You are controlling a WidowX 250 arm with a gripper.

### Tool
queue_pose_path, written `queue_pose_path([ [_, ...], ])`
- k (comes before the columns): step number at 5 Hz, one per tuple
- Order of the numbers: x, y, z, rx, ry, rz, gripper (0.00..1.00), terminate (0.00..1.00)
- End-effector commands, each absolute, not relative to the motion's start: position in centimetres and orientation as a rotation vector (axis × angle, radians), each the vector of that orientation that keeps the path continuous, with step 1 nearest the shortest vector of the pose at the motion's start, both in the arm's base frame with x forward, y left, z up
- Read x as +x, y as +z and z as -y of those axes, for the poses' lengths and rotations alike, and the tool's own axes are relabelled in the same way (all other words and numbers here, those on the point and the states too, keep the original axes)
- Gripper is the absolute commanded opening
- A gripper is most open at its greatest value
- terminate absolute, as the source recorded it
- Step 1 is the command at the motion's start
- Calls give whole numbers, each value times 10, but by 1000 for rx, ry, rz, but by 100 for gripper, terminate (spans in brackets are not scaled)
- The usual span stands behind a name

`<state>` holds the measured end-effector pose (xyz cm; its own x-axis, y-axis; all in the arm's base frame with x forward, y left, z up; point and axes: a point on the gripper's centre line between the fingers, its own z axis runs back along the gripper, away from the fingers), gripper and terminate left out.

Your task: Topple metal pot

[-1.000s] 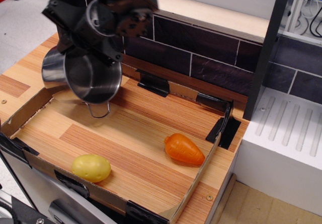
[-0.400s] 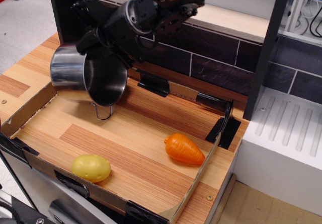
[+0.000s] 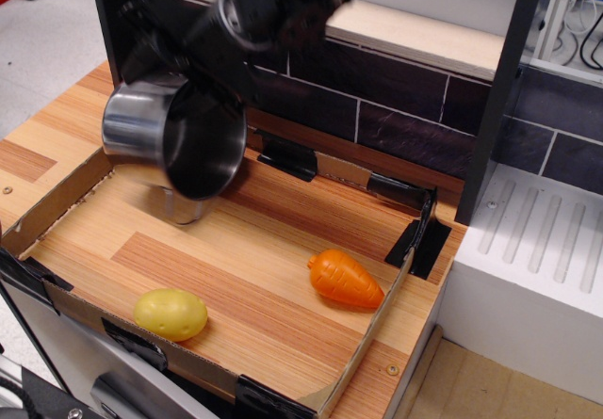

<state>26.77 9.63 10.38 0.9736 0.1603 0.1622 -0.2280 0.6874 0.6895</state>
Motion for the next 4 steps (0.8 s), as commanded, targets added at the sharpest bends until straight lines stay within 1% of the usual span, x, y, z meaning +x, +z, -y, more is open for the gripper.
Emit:
queue_pose_path([
  [1, 265, 150, -93, 372, 177, -52, 100, 0],
  [2, 261, 169, -94, 208, 132, -75, 100, 0],
  [3, 263, 177, -97, 167, 118, -88, 100, 0],
  [4, 264, 188, -101, 103, 99, -92, 100, 0],
])
